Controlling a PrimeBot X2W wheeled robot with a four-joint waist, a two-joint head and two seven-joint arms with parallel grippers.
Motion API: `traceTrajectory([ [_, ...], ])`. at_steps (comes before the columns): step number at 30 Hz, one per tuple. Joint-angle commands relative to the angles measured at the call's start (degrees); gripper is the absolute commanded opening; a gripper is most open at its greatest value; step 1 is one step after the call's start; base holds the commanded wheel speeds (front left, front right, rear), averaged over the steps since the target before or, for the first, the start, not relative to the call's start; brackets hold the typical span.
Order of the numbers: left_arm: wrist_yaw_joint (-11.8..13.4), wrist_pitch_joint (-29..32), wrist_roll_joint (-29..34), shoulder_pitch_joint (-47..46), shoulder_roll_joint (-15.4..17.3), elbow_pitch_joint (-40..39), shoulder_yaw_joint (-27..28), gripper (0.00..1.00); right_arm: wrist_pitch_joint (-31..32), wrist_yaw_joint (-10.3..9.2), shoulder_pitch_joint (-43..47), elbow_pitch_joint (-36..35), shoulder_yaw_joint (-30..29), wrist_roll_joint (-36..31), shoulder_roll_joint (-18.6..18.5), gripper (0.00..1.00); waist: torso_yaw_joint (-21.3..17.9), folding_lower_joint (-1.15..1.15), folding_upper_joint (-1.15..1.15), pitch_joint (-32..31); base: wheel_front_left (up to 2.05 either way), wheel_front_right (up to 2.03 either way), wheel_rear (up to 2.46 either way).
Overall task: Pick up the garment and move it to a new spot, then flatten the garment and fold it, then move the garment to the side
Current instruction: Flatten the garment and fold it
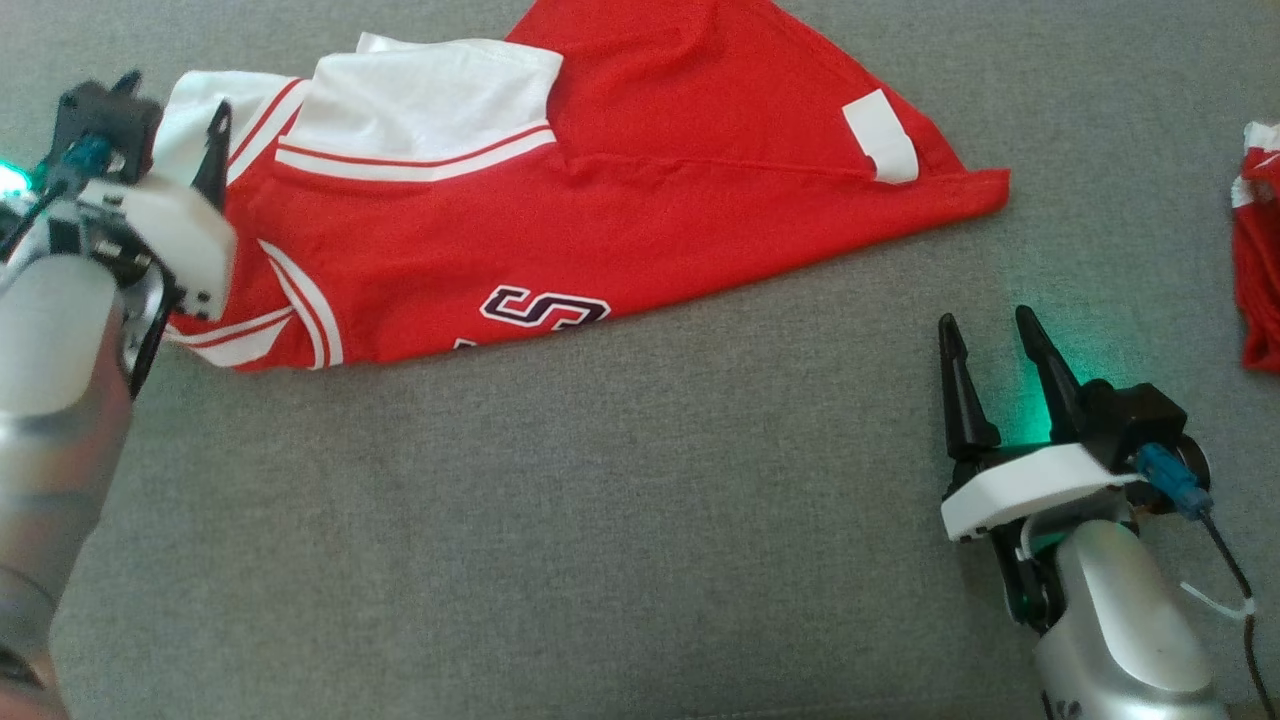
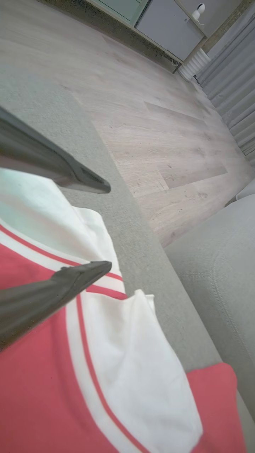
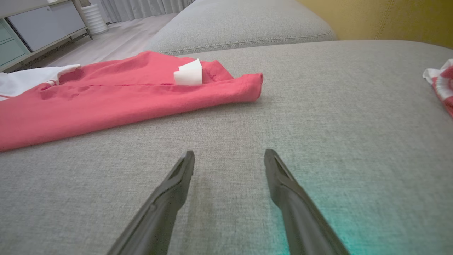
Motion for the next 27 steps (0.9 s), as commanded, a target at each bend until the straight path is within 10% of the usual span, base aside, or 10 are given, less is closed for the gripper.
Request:
traceTrajectory([
  [1,-0.32,-0.64,-0.16,-4.05,1.93,-1.16,2.22,1.00,-0.64,-0.04,-1.34,-1.31,0.98,0.30,0.07,1.00,0.00,-0.01,0.00,0.00,0.00,0.00,0.00],
  [8,-5.72,1.99,-4.95,-4.68,-1.48,-1.24,1.38,1.00,-0.64,-0.04,-2.55,-1.33,2.28,0.75,0.07,1.00,-0.89,-0.01,0.00,1.32,0.00,0.00,0.00],
  [27,-6.45,6.15,-14.47,-6.62,-0.16,-2.49,-2.97,1.00,-0.65,-0.04,-3.96,-2.06,2.05,1.05,0.07,1.00,-2.88,-0.01,0.00,5.57,0.00,0.00,0.00],
])
